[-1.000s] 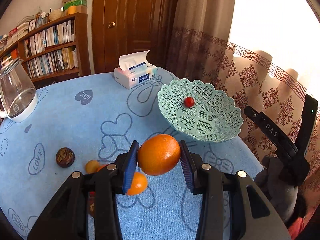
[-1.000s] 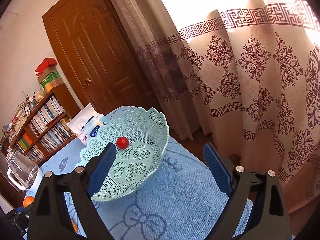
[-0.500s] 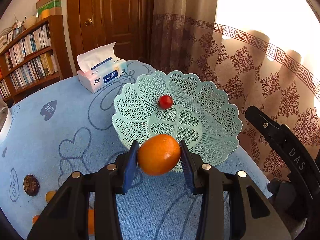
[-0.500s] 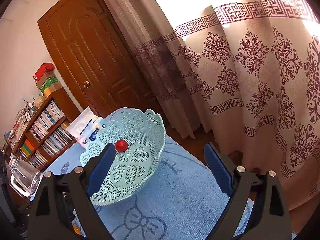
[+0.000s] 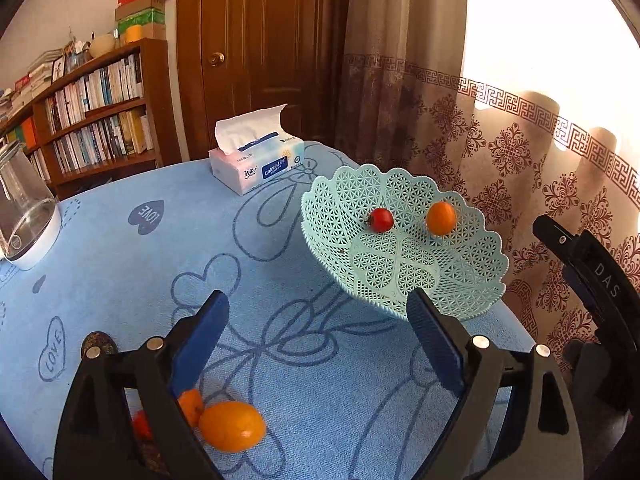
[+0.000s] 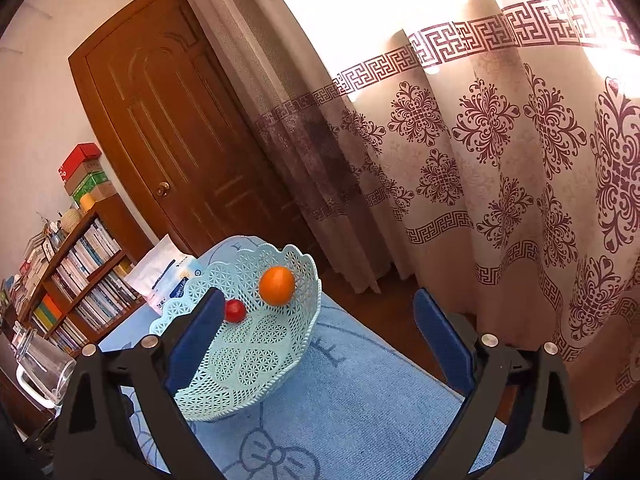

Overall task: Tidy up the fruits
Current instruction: 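Move the left gripper back to the fruit pile and grasp the dark brown fruit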

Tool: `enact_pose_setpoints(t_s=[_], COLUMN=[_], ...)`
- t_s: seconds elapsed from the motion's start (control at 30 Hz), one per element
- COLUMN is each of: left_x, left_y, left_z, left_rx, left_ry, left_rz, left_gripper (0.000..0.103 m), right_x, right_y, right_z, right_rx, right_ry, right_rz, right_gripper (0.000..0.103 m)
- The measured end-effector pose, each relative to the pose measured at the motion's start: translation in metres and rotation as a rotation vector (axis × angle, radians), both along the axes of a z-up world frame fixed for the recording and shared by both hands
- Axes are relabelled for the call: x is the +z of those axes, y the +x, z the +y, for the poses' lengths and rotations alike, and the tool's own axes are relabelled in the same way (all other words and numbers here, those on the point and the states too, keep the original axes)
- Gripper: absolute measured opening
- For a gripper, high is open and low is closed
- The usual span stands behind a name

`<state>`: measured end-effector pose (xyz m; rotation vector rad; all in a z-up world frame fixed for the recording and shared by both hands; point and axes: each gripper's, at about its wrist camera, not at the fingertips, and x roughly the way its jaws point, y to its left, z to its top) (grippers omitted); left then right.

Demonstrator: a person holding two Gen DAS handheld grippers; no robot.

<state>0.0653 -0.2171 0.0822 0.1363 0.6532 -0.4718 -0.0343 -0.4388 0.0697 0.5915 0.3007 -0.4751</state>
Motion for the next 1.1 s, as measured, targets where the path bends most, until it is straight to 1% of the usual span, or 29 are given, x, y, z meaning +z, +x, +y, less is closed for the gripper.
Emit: enact_pose_setpoints(t_s=[0.17, 0.37, 0.5, 0.6, 0.67, 0.73, 0.9, 1.1], left_x=[0.005, 0.010, 0.015, 0.022, 0.025, 0.026, 0.024, 0.017], left_y=[-0.016, -0.029, -0.036, -0.040, -0.042, -0.043, -0.040, -0.036], left_z=[0.020, 0.049, 0.077, 0.102, 0.118, 0.134, 0.172, 0.196], left_rx=[0.050, 0.121, 0.179, 0.231, 0.266, 0.302, 0.395, 0.457], left_ry=[0.017, 0.036, 0.014, -0.017, -0.027, -0.035, -0.058, -0.061], left_rz=[-0.060, -0.085, -0.091, -0.090, -0.093, -0.097, -0.072, -0.044], left_gripper=[0.092, 0.094, 0.094, 0.094, 0.094, 0.094, 0.094, 0.094], right_x=[0.011, 0.025, 0.034, 0.039, 0.041, 0.040, 0.037, 0.034], right_y=[-0.010, -0.019, -0.026, -0.032, -0.032, -0.028, -0.016, -0.013], right_z=[0.009, 0.030, 0.048, 0.059, 0.064, 0.067, 0.067, 0.073], right_rx=[-0.044, -0.071, -0.105, -0.114, -0.095, -0.062, 0.015, 0.047], right_ry=[-0.092, -0.259, -0.379, -0.442, -0.463, -0.468, -0.436, -0.446], right_rz=[-0.053, -0.097, -0.120, -0.152, -0.159, -0.143, -0.100, -0.098], right_gripper=[0.100, 0.100, 0.100, 0.100, 0.100, 0.100, 0.100, 0.100])
